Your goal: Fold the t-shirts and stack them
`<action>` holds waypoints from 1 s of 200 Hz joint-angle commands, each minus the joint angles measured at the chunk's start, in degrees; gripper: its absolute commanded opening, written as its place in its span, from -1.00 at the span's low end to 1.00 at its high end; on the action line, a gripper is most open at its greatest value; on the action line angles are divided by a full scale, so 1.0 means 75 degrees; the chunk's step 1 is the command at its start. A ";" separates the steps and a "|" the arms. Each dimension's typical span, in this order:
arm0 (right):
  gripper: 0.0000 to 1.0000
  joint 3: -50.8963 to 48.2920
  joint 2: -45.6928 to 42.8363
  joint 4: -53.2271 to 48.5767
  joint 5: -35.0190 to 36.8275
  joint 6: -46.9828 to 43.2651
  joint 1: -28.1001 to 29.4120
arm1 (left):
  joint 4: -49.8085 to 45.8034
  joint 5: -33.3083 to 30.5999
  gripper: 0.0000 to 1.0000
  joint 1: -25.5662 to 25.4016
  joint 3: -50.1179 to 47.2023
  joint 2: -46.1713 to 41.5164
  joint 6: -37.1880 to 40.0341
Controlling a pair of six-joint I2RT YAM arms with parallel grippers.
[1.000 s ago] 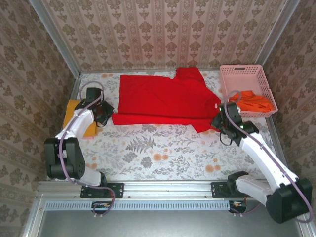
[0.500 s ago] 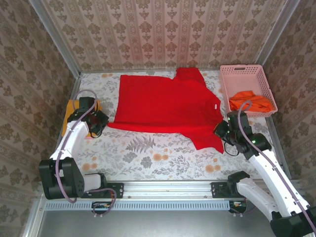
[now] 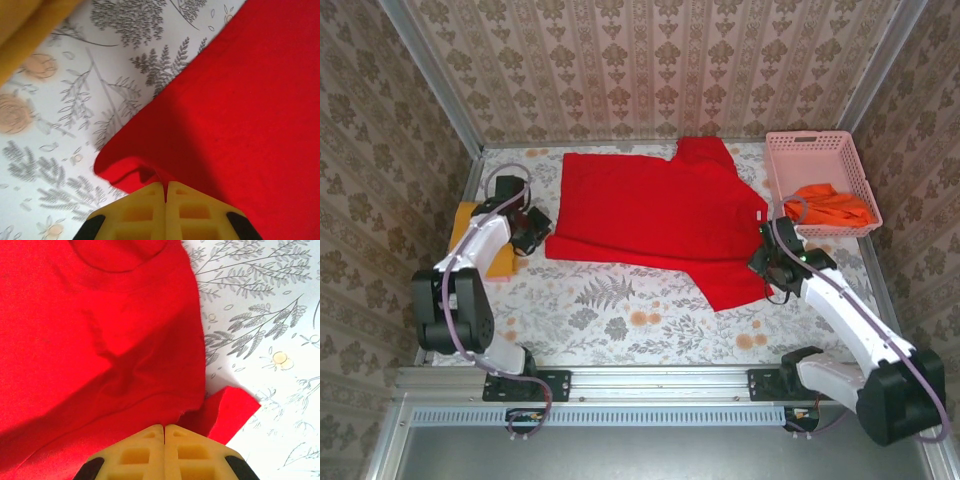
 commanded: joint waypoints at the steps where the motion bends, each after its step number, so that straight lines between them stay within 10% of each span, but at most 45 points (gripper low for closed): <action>1: -1.00 0.0624 0.0505 0.0221 0.0801 -0.0155 -0.0132 | 0.0171 0.0066 -1.00 -0.0137 0.0576 0.0454 0.0165; 200: -1.00 0.2722 0.3783 0.0948 0.1028 -0.1306 -0.0781 | -0.0004 -0.0065 -1.00 -0.0197 0.2775 0.2718 0.0412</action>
